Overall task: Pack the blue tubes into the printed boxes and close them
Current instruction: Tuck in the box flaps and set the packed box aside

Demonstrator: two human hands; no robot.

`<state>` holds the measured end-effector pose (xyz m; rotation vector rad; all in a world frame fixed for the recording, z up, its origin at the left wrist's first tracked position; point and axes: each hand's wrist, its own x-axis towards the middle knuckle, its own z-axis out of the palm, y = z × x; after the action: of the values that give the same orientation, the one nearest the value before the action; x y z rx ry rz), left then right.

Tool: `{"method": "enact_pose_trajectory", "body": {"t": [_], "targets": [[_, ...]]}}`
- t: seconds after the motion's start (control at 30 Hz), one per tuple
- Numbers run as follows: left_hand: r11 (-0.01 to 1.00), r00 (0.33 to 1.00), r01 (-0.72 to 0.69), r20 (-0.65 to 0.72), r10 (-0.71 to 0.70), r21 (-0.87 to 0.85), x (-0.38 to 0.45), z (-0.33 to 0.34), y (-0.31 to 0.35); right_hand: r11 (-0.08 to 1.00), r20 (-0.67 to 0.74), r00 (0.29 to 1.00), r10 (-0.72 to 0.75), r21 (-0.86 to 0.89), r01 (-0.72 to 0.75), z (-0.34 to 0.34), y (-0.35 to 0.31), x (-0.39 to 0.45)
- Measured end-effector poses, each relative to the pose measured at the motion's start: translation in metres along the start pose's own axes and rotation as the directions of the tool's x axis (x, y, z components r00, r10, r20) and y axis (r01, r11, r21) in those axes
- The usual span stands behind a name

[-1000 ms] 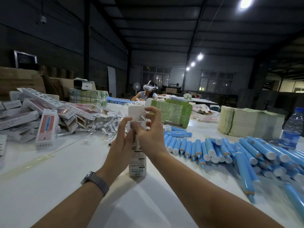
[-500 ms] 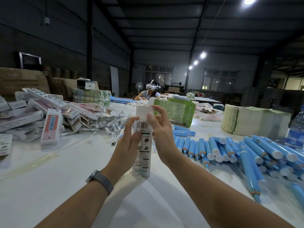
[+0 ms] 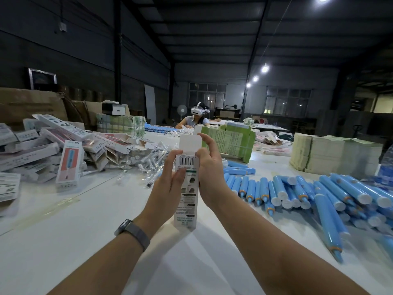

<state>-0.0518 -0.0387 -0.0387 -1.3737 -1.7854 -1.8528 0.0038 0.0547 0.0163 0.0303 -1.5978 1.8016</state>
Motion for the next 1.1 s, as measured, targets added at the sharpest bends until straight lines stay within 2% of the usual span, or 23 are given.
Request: {"method": "enact_pose_trajectory", "body": {"t": [0.23, 0.4, 0.6, 0.8, 0.97, 1.1], "targets": [[0.999, 0.999, 0.001, -0.032, 0.000, 0.046, 0.000, 0.000, 0.000, 0.990, 0.042, 0.999, -0.008, 0.143, 0.002, -0.005, -0.003, -0.001], [0.997, 0.997, 0.010, -0.071, -0.004, 0.079, -0.003, 0.002, -0.002, 0.983, 0.109, 0.993, -0.033, 0.182, 0.013, -0.008, 0.001, -0.005], [0.999, 0.998, 0.005, -0.058, -0.002, 0.052, -0.004, 0.000, -0.001, 0.986, 0.177, 0.984, -0.036, 0.164, 0.007, -0.012, 0.000, -0.007], [0.999, 0.996, -0.004, -0.094, 0.007, 0.034, -0.003, 0.002, -0.003, 0.990, 0.161, 0.984, -0.081, 0.123, 0.062, -0.016, -0.002, -0.005], [0.997, 0.989, 0.071, -0.130, -0.075, -0.037, 0.000, -0.003, -0.003, 0.988, 0.149, 0.978, -0.144, -0.031, 0.150, -0.020, -0.004, -0.003], [0.999, 0.997, 0.053, -0.054, -0.052, 0.012, 0.001, -0.006, -0.002, 0.957, 0.153, 0.963, -0.223, -0.152, 0.246, -0.022, -0.006, -0.006]]}}
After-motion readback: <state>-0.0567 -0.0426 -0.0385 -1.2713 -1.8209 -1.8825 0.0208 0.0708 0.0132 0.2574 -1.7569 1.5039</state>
